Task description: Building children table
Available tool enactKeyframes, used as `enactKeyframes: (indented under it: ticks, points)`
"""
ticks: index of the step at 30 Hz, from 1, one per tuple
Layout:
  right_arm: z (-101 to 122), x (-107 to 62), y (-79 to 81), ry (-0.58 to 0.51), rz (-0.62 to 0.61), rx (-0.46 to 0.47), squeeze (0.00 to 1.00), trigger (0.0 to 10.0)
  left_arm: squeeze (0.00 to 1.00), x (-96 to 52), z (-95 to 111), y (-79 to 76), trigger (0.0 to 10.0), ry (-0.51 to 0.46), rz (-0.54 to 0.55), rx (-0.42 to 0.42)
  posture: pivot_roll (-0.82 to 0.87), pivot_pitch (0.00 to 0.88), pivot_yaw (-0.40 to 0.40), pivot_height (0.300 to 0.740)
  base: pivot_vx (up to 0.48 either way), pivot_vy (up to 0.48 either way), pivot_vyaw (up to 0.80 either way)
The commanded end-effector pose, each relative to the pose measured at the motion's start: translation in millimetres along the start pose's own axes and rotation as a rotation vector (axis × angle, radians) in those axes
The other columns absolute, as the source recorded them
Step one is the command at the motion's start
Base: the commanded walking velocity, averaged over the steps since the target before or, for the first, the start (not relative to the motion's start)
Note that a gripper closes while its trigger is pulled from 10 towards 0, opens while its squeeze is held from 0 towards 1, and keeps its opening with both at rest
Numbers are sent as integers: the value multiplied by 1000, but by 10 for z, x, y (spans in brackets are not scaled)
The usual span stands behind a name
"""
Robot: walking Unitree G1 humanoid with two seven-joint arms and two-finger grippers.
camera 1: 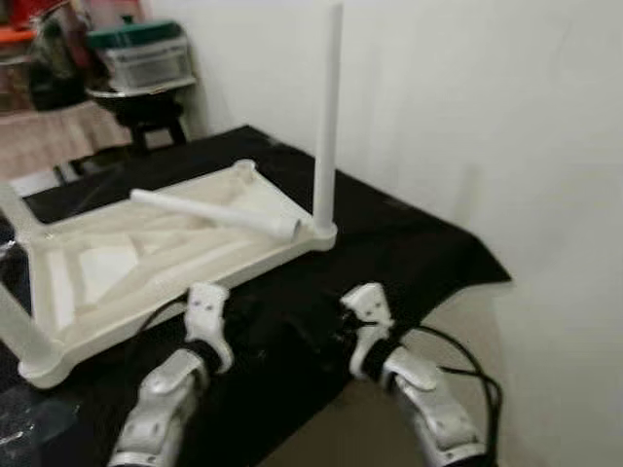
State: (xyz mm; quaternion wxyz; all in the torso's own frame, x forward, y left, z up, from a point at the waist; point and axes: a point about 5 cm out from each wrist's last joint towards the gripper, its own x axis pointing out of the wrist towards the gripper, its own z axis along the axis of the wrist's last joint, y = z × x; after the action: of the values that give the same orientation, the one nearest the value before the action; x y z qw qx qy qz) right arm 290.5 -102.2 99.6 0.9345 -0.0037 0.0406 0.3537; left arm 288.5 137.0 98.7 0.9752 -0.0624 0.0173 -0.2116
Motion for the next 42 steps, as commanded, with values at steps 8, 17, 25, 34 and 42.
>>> enactKeyframes:
  ticks: [8,17,25,34,42]
  points:
    - [-7,-10,-31,3,-8,11,0,10000,0,21,-4,-13,10000,1,-5,-2,-48,0,4,740,0,0,800]
    - [-7,-10,-44,-3,-11,17,0,10000,0,28,1,-18,10000,-5,-5,-3,-50,0,2,740,0,0,800]
    - [-8,-14,-61,-5,-21,30,0,10000,0,28,-2,-21,10000,-5,-9,-8,-52,0,2,740,0,0,120]
    - [-11,-12,-57,-4,-18,32,0,10000,0,25,0,-26,10000,-5,-17,-4,-50,0,2,740,0,0,0]
    - [-13,-18,-50,-3,-16,30,0,10000,0,16,0,-40,10000,-10,-30,-9,-52,0,2,740,0,-282,0]
